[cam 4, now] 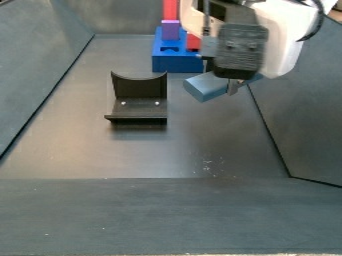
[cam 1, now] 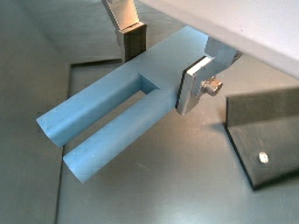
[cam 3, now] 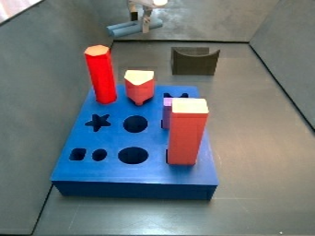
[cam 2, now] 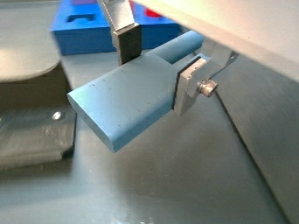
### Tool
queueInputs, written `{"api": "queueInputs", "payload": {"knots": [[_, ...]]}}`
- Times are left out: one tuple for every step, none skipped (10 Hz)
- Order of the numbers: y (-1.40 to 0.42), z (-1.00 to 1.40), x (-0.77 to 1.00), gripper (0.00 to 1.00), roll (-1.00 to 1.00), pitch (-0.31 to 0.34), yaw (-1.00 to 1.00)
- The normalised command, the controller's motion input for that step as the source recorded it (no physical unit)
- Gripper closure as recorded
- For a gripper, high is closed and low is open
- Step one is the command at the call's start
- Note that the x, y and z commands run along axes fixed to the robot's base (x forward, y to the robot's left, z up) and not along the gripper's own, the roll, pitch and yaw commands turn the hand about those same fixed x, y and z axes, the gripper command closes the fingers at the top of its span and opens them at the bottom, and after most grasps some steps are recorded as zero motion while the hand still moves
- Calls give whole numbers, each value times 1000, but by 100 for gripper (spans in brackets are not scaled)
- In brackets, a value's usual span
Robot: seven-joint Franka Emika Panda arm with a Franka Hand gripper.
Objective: Pick up the square-circle object. Move up. Rotate the square-circle object. Place the square-circle object on the fixture. Regrasp the square-circle object. Move to above the board. Insert the square-circle object.
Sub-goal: Rotate the square-circle object.
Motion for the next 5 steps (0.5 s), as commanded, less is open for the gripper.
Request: {"api": "queueInputs", "payload": {"knots": [[14,-11,16,100,-5,-2,-1000],[14,-9,18,100,-6,-2,-1000],[14,-5,19,100,-6,-3,-1000],[14,-5,19,100,-6,-3,-1000],[14,-3,20,100,-6,-3,-1000]]}}
